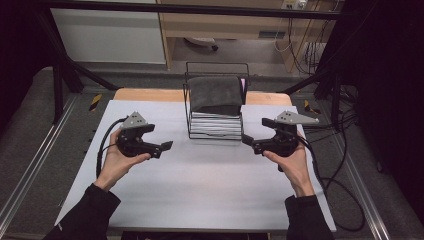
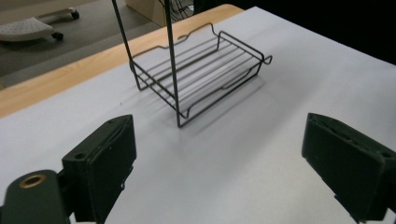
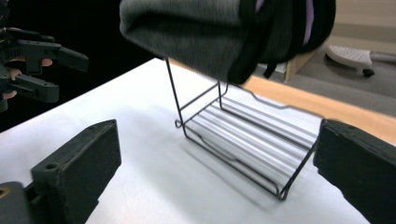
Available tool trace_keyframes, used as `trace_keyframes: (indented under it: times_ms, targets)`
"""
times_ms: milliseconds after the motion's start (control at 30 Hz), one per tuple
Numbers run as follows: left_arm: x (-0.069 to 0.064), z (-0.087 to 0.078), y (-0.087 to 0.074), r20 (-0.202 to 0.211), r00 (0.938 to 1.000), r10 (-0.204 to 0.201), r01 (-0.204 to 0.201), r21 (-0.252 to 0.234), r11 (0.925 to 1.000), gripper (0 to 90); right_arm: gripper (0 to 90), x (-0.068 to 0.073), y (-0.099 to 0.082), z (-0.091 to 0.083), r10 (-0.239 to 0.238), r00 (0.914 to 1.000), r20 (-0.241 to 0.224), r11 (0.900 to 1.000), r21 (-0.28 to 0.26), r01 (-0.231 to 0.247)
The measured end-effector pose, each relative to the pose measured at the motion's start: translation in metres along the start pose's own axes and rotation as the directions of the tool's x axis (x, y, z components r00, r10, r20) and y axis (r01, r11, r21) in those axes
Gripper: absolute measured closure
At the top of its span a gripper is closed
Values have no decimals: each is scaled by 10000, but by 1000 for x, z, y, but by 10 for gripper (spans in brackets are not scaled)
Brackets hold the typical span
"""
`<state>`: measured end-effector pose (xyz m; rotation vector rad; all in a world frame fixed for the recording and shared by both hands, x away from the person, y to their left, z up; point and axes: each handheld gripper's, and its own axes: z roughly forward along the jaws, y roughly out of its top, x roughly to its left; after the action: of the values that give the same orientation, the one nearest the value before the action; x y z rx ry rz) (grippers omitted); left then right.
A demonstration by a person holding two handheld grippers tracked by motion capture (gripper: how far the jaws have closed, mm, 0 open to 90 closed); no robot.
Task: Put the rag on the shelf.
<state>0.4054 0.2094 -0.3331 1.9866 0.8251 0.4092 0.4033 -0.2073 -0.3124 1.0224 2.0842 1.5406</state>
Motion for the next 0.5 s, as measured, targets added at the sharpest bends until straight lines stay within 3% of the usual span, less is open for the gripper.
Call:
trace_keyframes:
  times_ms: [200,500]
  targets:
    - [0,1,-31,37,9998,-205,205,40,9998,77,8,-1,-25,-2,-32,9997,-251,9998,213,37]
    - [-1,0,-60,75,9993,-365,366,-185,9992,80,8,-5,-60,-1,210,9982,-565,9975,681,-171]
